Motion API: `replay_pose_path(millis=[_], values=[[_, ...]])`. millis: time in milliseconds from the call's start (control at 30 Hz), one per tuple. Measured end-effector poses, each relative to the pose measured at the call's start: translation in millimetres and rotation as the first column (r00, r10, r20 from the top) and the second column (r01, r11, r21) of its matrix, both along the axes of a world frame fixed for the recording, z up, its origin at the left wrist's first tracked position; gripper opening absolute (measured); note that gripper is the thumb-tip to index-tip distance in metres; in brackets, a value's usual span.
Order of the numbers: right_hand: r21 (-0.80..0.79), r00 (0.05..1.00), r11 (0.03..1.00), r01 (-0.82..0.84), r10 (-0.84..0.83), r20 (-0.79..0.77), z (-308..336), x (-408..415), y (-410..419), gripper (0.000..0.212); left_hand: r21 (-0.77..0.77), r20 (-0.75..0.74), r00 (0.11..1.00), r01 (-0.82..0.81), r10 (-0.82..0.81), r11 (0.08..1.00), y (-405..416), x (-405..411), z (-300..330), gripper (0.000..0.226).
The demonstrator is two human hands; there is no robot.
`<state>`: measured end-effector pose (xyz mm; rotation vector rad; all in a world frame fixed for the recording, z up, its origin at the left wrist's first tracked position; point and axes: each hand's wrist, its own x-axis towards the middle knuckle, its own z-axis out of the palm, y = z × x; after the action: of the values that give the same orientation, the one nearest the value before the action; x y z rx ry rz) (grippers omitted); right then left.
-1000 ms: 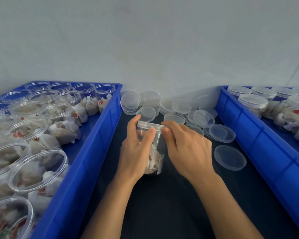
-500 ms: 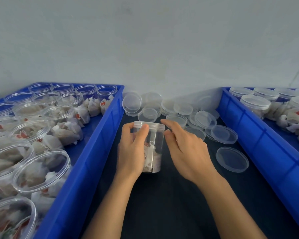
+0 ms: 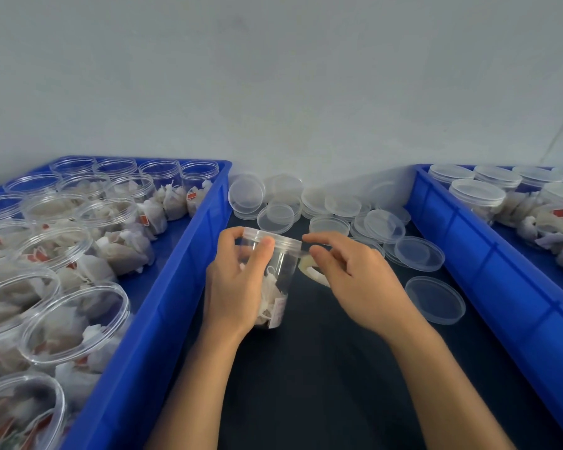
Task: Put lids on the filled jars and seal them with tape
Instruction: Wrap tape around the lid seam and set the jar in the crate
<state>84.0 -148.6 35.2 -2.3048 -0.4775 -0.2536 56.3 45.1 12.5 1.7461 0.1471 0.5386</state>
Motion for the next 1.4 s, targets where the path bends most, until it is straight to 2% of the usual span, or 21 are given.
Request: replay_pose_path(millis=[133,300,433,567,733,867,967,1033,1100,1167,1267,1400], values=[[-0.103,0.995,0.993,0.049,-0.04,0.092,5,-4,-3,0.033,0.057,-0.023,1.0,0.017,-0.016,0.998,3,-1,2,0.037],[-0.177,0.981,0.981,0.077,-0.043,0.188,3,-4,-4,0.037,0.055,-0.027,0.999,0.046,-0.044,0.997,3,-1,2,0.038],[-0.189,0.975,0.979,0.081,-0.039,0.219,1,-5,1,0.037,-0.037,-0.017,0.997,0.07,-0.071,0.997,2,0,-1,0.047],[-0.168,0.964,0.981,0.095,-0.049,0.263,-1,-5,2,0.036,-0.131,0.001,0.993,0.114,-0.115,0.985,-2,-1,-1,0.042],[-0.191,0.949,0.974,0.121,-0.056,0.312,0,-8,5,0.032,-0.229,0.004,0.986,0.161,-0.164,0.96,-3,2,-3,0.048],[-0.199,0.938,0.97,0.136,-0.061,0.342,1,-10,6,0.03,-0.274,-0.019,0.973,0.214,-0.228,0.938,1,4,-5,0.047],[-0.211,0.935,0.966,0.148,-0.068,0.347,2,-11,7,0.033,-0.296,-0.023,0.969,0.229,-0.247,0.927,3,4,-5,0.055],[-0.224,0.932,0.962,0.156,-0.068,0.355,3,-11,8,0.036,-0.258,-0.045,0.969,0.225,-0.245,0.939,3,3,-3,0.054],[-0.224,0.93,0.962,0.158,-0.068,0.362,4,-12,8,0.036,-0.134,-0.07,0.975,0.202,-0.213,0.97,0,2,-2,0.048],[-0.223,0.924,0.961,0.163,-0.069,0.377,4,-13,8,0.035,0.051,-0.049,0.995,0.092,-0.089,0.994,-1,-1,0,0.043],[-0.233,0.899,0.953,0.194,-0.078,0.431,4,-14,11,0.029,0.246,0.032,0.992,-0.125,0.121,0.961,-2,-5,4,0.033],[-0.278,0.884,0.928,0.249,-0.101,0.456,3,-18,21,0.026,0.317,-0.099,0.992,-0.038,0.073,0.948,-14,-6,6,0.05]])
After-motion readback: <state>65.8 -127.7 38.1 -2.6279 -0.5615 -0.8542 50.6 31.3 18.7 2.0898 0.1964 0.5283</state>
